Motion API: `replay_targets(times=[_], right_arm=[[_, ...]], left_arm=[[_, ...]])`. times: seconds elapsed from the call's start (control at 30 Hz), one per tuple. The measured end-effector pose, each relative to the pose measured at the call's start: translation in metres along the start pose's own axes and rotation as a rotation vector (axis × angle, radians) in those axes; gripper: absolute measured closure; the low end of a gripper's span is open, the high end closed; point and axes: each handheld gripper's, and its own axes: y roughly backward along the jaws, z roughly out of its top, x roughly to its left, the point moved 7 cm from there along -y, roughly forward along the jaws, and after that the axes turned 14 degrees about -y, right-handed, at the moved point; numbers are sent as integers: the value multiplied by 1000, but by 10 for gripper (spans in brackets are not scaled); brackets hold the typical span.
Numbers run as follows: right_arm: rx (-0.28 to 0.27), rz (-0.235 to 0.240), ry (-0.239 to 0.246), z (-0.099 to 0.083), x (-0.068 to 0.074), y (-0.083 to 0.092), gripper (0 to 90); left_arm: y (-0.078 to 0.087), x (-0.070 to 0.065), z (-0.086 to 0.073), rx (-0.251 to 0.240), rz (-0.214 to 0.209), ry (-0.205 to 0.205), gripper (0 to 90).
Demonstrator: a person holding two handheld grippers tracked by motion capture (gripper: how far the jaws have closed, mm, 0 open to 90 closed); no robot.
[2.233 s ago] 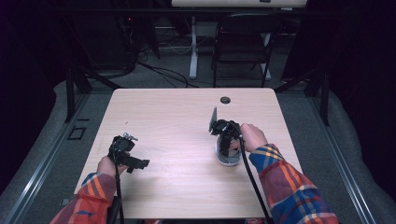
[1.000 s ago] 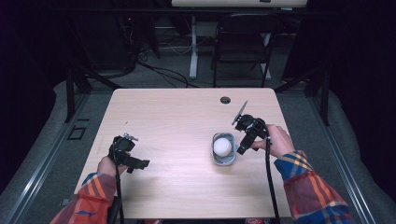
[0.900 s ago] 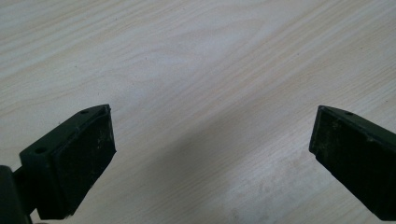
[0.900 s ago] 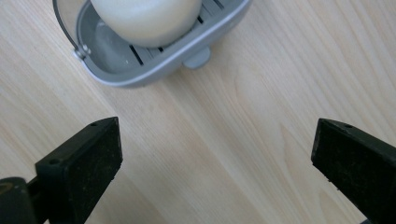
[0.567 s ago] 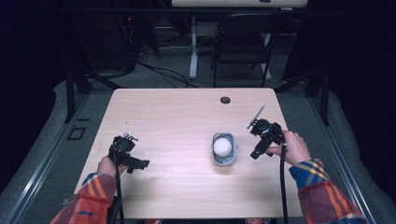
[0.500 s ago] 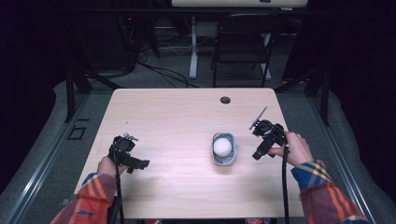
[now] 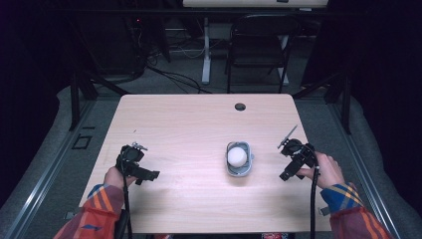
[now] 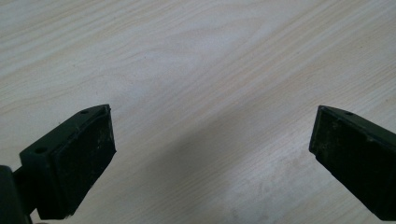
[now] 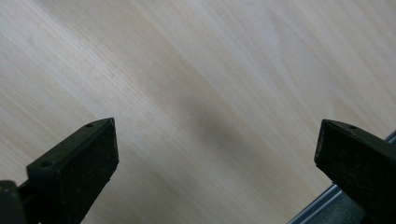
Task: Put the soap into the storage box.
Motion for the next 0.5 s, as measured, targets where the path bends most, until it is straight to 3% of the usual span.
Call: replay_targets(times=[0.13,0.17,0.5], right_arm=[[40,-3,32,-9,-3,-7,0],[18,42,2,-15,0,-17,1],[96,43,30,-27,-9,-26,119]], left_arm=[[0,0,0,-1,-1,-1,1],[0,0,0,-1,-2,-1,1],[0,-1,1,-3,-3,-2,1]])
